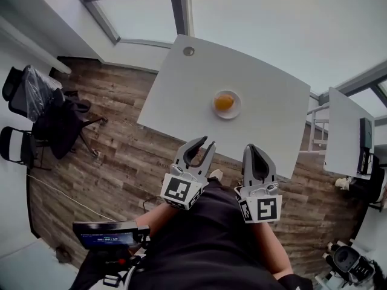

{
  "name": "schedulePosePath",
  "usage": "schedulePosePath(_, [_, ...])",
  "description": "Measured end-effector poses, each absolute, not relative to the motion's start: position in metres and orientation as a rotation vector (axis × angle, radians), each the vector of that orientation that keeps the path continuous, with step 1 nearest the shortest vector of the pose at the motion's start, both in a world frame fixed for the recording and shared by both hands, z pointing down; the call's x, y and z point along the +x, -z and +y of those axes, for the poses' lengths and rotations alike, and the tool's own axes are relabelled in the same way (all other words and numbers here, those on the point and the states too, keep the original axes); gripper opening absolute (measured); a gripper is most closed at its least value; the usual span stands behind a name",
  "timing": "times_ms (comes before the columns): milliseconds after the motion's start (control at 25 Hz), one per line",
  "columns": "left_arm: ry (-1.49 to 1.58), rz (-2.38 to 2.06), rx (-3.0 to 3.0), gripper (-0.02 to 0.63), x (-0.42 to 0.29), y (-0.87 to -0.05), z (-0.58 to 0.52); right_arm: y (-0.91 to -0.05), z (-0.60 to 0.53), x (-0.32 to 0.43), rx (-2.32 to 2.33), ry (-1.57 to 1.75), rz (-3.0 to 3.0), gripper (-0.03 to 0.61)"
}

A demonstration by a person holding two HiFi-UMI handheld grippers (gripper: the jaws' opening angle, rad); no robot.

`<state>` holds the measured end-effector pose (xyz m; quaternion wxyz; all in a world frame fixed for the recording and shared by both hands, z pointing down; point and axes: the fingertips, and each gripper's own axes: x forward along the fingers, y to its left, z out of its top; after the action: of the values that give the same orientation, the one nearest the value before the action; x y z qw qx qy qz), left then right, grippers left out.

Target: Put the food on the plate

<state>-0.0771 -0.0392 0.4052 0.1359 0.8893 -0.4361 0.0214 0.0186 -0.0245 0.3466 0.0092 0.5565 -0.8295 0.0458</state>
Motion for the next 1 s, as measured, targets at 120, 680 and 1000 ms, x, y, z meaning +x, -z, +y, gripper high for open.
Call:
schedulePosePath(120, [-0.055, -1.273, 2.601, 0.05, -0.079, -0.402, -0.031, -0.345, -0.022, 0.015, 1.738, -0.142, -2.603, -0.003])
schedulePosePath(680, [0.016, -1.28, 2.73, 0.006, -0.084, -0.37, -0.011, -0.347, -0.001, -0.009, 1.714, -0.095, -2.591, -0.003])
schedulePosePath(1000, [-0.005, -1.249, 2.734, 0.006, -0.094, -0.375, -0.005, -0.346, 0.004, -0.023, 1.729, -0.085, -2.566, -0.003])
